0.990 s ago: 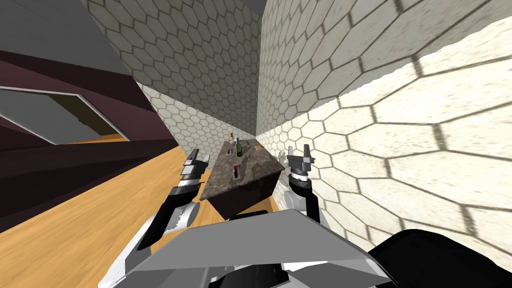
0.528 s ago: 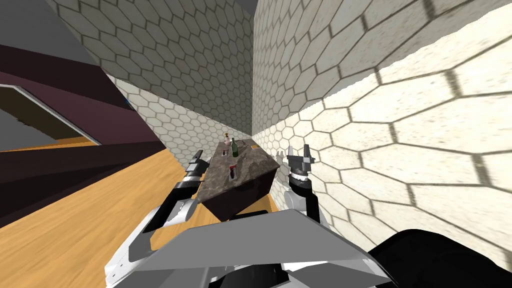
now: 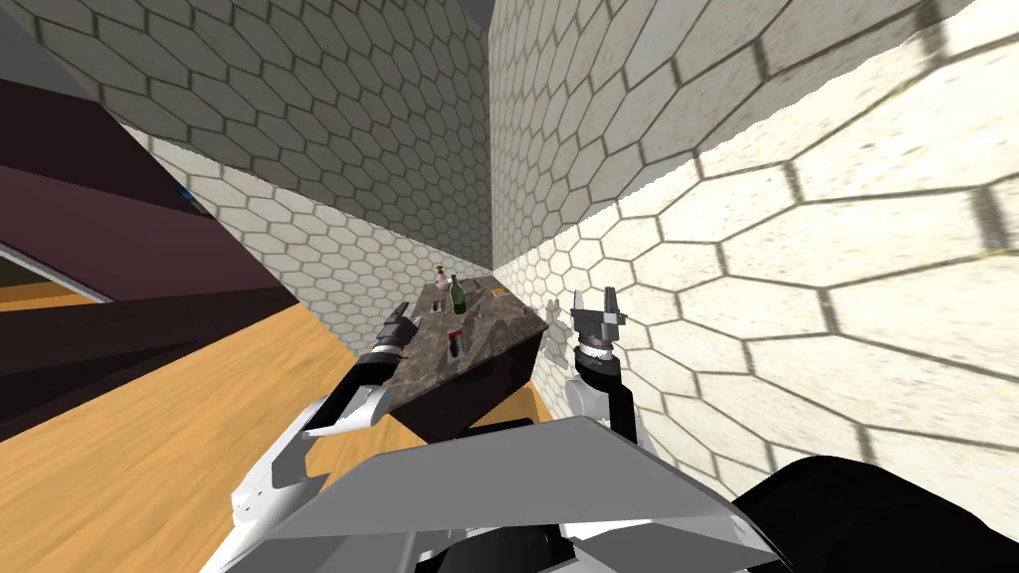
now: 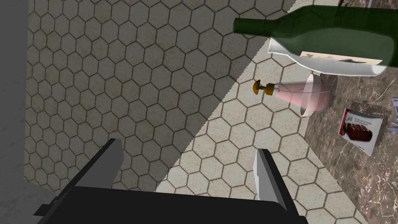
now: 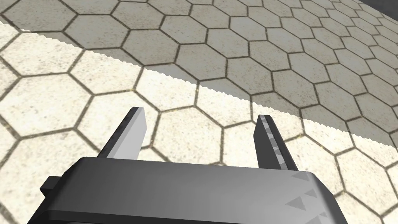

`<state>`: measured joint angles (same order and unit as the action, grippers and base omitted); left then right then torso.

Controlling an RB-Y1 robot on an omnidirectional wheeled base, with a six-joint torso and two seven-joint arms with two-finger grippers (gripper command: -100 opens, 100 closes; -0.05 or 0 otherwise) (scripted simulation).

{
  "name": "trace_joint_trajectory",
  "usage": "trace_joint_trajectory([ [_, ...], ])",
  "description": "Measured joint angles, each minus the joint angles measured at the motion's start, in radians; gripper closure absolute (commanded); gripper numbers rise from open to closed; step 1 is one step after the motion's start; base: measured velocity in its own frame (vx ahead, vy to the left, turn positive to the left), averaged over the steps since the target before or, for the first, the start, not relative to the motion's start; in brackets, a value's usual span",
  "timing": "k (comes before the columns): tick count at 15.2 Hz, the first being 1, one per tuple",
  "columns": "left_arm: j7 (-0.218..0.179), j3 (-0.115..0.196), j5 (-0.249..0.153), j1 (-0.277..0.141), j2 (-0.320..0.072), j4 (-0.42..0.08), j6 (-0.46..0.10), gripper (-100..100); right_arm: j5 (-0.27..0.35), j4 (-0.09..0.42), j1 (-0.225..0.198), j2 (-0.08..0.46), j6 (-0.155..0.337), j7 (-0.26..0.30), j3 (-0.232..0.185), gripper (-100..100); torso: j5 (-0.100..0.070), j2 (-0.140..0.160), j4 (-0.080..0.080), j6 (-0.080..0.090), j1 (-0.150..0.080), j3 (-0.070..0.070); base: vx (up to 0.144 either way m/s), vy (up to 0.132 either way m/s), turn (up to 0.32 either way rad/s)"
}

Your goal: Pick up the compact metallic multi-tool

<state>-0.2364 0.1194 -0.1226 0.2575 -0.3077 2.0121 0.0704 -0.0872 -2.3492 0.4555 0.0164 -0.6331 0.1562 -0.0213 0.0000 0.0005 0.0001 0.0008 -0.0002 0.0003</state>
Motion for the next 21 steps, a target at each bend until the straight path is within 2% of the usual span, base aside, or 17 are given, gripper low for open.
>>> trace_joint_trajectory([
  [8,-0.06,0.03,-0.04,-0.075,-0.056,-0.096,-0.151,-100,0.0,0.0,0.0,0.0,0.0,0.0,0.0,0,0.0,0.0,0.0,-0.001,0.0,0.0,-0.012,-0.006,-0.131],
  [11,-0.086,0.041,-0.056,-0.117,-0.073,-0.151,-0.212,-100,0.0,0.0,0.0,0.0,0.0,0.0,0.0,0,0.0,0.0,0.0,0.0,0.0,0.0,-0.013,-0.009,-0.229],
  [17,-0.133,0.061,-0.088,-0.156,-0.11,-0.219,-0.318,-100,0.0,0.0,0.0,0.0,0.0,0.0,0.0,0,0.0,0.0,0.0,-0.001,0.001,0.0,-0.006,-0.004,-0.108],
  [19,-0.15,0.071,-0.102,-0.183,-0.127,-0.252,-0.354,-100,0.0,0.0,0.0,0.0,0.0,0.0,0.0,0,0.0,-0.001,0.0,0.0,0.0,0.0,-0.005,-0.004,-0.16],
  [21,-0.164,0.079,-0.111,-0.195,-0.135,-0.264,-0.393,-100,0.0,0.0,0.0,0.0,0.0,0.0,0.0,0,0.0,0.0,0.0,0.0,0.0,0.0,-0.006,-0.006,-0.209],
])
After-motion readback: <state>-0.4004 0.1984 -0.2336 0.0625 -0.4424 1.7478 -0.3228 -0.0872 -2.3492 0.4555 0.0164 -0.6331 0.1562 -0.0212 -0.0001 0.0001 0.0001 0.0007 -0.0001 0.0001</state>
